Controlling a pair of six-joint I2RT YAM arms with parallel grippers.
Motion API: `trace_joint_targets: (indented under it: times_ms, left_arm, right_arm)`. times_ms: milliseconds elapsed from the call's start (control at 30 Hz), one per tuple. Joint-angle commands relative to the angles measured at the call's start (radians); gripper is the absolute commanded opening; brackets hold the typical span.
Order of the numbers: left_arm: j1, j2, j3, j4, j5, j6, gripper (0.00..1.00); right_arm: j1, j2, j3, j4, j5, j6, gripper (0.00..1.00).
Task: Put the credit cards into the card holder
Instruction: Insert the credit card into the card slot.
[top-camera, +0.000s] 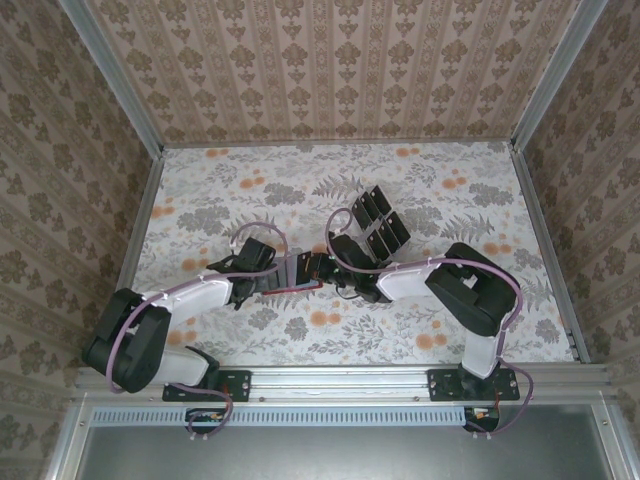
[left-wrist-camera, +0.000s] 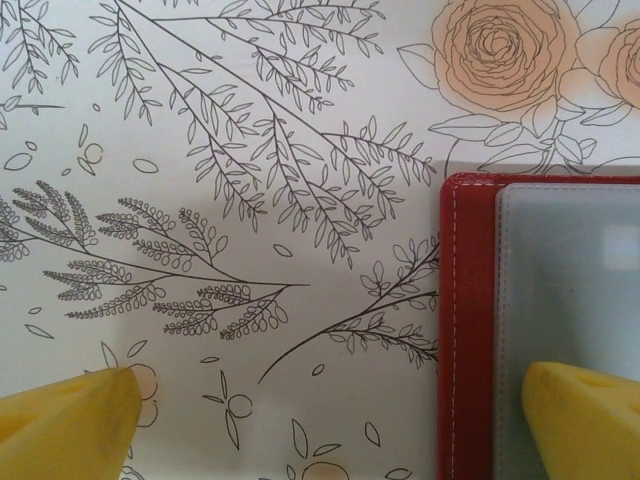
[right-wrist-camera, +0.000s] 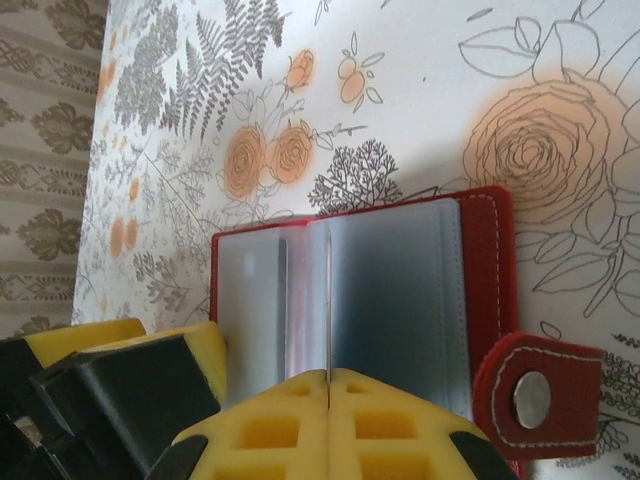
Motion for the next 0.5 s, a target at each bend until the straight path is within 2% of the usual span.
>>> trace_joint_targets:
  times_ms: [0, 467]
  left_arm:
    - [-0.003, -0.013, -0.019, -0.044, -0.030, -0.024, 1.00]
    - [-0.005, -0.005, -0.026, -0.038, -0.023, -0.033, 1.00]
  right_arm:
    - [-0.007, 0.008, -0.010, 0.081, -0.022, 0.026, 0.00]
    - [-0.006, 0.080, 0.001, 0.222, -0.042, 0.043, 0.00]
